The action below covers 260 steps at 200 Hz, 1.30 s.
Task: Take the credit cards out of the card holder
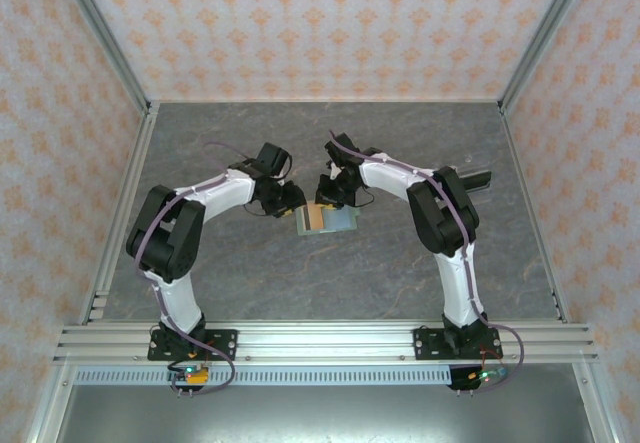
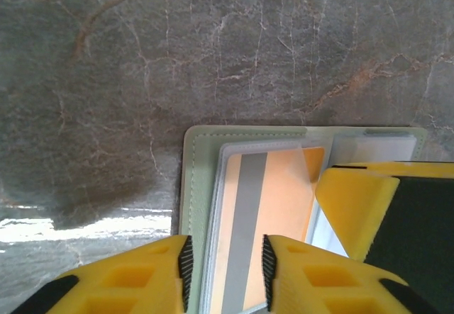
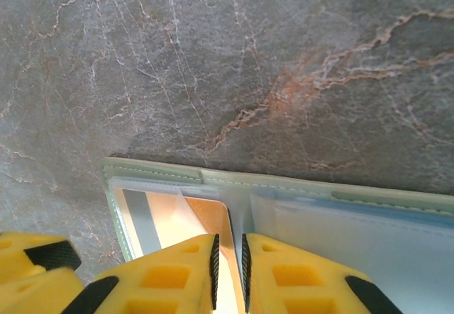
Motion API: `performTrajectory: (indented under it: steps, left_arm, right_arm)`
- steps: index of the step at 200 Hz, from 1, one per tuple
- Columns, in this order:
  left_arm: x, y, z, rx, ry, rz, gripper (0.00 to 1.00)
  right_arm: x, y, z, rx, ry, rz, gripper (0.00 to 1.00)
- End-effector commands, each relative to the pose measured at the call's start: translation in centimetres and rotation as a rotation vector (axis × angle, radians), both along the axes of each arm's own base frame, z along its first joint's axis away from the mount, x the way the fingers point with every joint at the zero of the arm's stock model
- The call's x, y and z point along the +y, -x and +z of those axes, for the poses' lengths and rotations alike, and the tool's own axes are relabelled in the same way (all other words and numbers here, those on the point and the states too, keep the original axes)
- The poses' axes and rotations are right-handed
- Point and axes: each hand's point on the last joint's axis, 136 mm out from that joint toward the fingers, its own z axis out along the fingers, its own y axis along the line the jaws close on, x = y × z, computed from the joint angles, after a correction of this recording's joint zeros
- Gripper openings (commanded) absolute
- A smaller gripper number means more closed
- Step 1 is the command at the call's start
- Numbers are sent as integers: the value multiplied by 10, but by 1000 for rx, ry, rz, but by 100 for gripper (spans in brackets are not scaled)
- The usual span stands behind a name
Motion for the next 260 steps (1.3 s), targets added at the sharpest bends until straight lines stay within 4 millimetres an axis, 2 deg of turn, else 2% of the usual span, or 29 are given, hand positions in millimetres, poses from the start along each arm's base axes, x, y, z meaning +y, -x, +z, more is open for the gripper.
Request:
performTrajectory:
  steps: [1,37,75,77,81,117,179,260]
  left_arm:
    - [-8,-10,7,-21,16,-16,31]
    - [-11,-11,-2,3,21,-24,23]
    - [-10,-13,-4,5,9,-22,21]
    - [-10,-11,-13,26,0,-22,21]
    - [-10,-10,-16,34,-2,-23,20]
    - [-11,-7,-26,55,9,-29,12]
    - [-5,3,-42,96,-30,-42,8]
    - [-6,3,-48,98,-29,-59,4]
  right_arm:
    - [-3,1,-8,25,15,4,18]
    - [-6,2,-11,33,18,-1,18]
    - [-7,3,-10,43,0,-8,18]
    - [-7,3,-11,45,0,-10,18]
    - [-7,4,-11,44,-2,-8,18]
    - [-6,3,-11,54,-32,-11,18]
    - [-3,1,-12,66,-110,-19,18]
    - [5,4,-1,70,-208,11,15]
